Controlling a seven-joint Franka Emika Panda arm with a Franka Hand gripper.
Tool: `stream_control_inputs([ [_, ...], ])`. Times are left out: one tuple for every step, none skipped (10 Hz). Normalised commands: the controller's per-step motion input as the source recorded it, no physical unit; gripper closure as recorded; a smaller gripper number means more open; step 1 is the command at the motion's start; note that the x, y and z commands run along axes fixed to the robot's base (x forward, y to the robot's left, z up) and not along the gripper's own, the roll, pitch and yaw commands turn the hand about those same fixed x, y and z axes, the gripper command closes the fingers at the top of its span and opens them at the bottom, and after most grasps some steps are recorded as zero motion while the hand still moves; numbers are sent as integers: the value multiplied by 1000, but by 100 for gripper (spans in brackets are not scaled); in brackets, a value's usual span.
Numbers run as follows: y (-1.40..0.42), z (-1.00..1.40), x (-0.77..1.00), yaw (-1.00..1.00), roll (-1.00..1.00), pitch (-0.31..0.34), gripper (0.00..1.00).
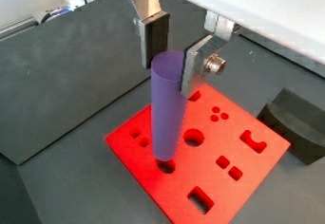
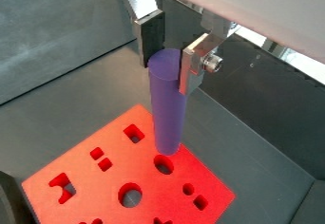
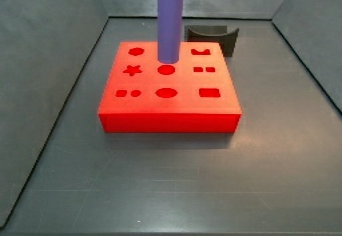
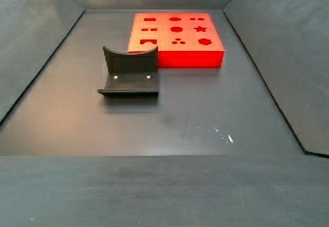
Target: Insert the round object.
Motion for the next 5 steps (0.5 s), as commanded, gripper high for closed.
stream_control_inputs([
  [240,-171,260,89,0,0,100],
  [514,-263,406,220,0,0,100],
  [586,-274,426,283,1,0,100],
  [526,-303,394,346,33,0,100],
  [531,-351,323,369,56,0,100],
])
